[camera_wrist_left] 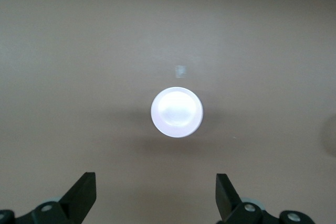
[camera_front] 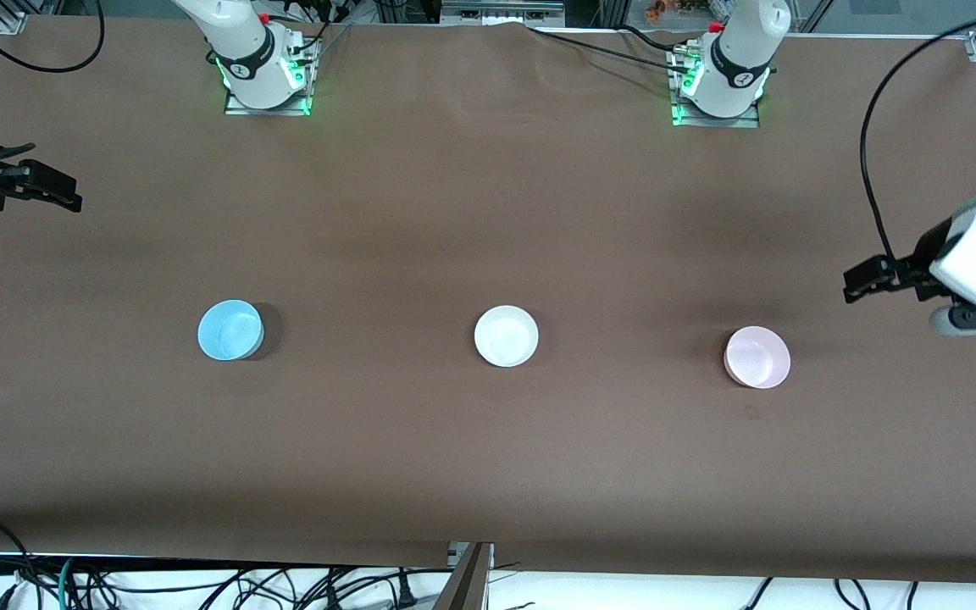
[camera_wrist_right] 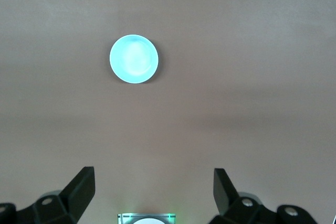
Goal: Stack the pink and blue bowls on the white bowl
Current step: 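Reach the left gripper to the pink bowl while the right gripper reaches the blue bowl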
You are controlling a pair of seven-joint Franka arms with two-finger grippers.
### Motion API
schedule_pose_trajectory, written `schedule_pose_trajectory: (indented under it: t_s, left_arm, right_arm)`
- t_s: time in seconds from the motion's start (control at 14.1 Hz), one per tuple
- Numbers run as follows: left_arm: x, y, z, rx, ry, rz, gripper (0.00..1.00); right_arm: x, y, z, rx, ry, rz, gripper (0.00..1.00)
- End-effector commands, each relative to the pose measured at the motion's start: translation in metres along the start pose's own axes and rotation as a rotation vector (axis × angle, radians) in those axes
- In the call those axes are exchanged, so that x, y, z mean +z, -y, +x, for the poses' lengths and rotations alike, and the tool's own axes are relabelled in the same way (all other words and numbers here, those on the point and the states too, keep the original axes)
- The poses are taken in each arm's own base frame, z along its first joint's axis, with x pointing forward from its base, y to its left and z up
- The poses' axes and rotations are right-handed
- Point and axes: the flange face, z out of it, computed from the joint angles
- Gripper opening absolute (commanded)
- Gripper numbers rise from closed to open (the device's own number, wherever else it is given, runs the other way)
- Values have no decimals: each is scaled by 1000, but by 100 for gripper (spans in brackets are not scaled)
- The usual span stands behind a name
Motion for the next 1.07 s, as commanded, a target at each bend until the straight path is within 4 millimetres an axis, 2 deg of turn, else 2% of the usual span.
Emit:
schedule_pose_trajectory:
  t_s: [0.0, 0.14, 0.36, 0.5, 0.71, 0.99]
  left_arm:
    - [57, 38, 30, 66, 32, 8, 100]
    - [100, 54, 38, 65, 35, 4, 100]
    - [175, 51, 35, 54, -11, 2, 100]
    - [213, 51, 28, 35, -27, 2, 100]
    - [254, 48, 9, 32, -38, -4, 100]
    - [293, 44, -15, -2, -89, -35, 100]
  right_arm:
    - [-3, 1, 0, 12, -5, 14, 100]
    - [-3, 1, 0, 14, -5, 16, 100]
    - [-2, 6, 0, 14, 3, 14, 100]
    - [0, 11, 1, 8, 7, 13, 100]
    - [7, 9, 6, 12, 15, 13, 100]
    - [21, 1, 12, 17, 49, 13, 100]
